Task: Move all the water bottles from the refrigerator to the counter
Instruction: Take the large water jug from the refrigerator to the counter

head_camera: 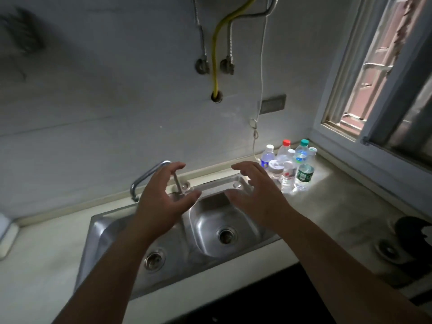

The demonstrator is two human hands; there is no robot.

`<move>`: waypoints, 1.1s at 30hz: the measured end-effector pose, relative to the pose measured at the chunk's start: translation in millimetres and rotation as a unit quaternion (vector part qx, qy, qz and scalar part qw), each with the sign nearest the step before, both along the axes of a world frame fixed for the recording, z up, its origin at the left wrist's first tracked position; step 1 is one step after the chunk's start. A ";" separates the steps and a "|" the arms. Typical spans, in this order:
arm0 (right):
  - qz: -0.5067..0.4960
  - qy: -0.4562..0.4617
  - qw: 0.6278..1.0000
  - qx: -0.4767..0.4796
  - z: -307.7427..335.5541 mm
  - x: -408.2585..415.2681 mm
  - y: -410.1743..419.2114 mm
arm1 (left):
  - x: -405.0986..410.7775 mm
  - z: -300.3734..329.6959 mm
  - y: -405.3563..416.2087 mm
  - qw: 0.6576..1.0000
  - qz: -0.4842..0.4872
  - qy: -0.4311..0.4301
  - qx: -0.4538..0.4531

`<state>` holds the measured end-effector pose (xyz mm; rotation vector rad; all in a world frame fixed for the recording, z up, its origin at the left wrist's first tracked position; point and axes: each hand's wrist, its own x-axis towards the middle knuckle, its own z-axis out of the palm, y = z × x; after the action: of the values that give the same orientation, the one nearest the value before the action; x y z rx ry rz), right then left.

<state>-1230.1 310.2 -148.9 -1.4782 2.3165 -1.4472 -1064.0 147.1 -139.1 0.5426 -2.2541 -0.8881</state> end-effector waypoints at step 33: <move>0.486 0.005 0.873 0.037 32.3 582.5 -231.7 | 643.5 8.5 -38.1 0.890 0.455 0.010 -0.022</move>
<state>-647.6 78.4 -116.6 -2.1159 1.1861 -0.9990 -420.5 109.0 -130.5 1.3918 -1.6651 -0.3394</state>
